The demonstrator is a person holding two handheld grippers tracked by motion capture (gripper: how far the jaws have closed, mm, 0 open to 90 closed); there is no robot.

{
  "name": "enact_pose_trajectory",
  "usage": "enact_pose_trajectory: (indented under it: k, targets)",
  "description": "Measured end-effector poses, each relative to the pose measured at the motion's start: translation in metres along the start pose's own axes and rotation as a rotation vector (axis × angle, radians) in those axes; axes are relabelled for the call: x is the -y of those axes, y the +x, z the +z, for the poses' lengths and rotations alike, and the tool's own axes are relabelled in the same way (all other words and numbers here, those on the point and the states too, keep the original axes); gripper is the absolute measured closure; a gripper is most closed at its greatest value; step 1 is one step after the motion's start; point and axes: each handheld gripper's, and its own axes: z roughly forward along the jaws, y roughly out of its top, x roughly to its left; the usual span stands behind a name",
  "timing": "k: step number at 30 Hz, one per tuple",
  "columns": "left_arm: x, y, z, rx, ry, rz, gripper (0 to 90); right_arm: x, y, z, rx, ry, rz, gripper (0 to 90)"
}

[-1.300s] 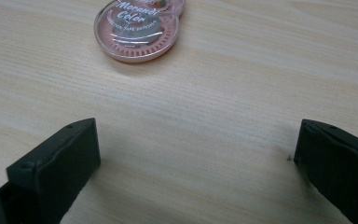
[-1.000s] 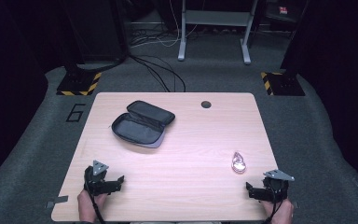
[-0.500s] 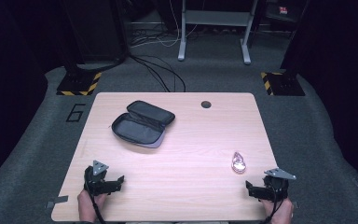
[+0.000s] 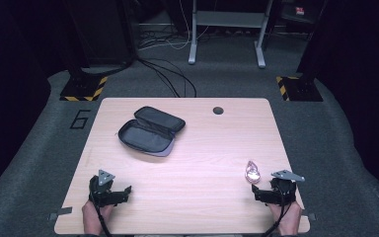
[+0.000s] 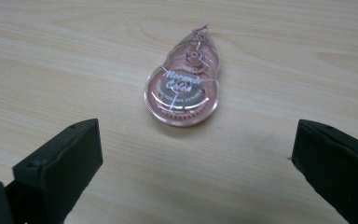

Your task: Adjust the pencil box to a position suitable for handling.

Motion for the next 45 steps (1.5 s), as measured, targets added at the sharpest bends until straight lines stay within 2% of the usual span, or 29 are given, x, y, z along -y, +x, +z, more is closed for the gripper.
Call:
enact_pose_trajectory:
  k: [9,16,22,27,33,37,39,42,45]
  targets:
    - [0.0,0.0,-0.001,0.004,0.01,0.002,6.3,-0.018,0.007,0.021,-0.023,0.015,-0.016,1.9]
    - [0.0,0.0,0.0,0.001,0.003,0.0,6.3,-0.023,0.011,0.035,-0.023,0.029,-0.015,2.8]
    - [0.0,0.0,0.0,0.0,-0.001,-0.001,6.3,-0.026,0.011,0.046,-0.011,0.043,-0.02,14.1]
    - [0.0,0.0,0.0,0.001,0.003,0.0,6.3,-0.027,0.011,0.051,0.012,0.071,-0.005,20.2]
    - [0.0,0.0,0.0,0.001,0.003,0.0,6.3,-0.028,0.012,0.054,0.027,0.079,-0.007,24.2]
    - [0.0,0.0,0.0,0.003,0.007,0.001,6.3,-0.028,0.013,0.054,0.042,0.079,-0.007,30.3]
    - [0.0,0.0,0.0,0.0,0.001,0.0,6.4,-0.028,0.014,0.053,0.04,0.072,-0.009,37.8]
    - [0.0,0.0,-0.001,0.003,0.009,0.001,6.4,-0.028,0.014,0.052,0.036,0.074,-0.01,38.5]
    - [0.0,0.0,0.0,0.0,-0.001,-0.001,6.4,-0.029,0.012,0.053,0.013,0.073,-0.026,38.8]
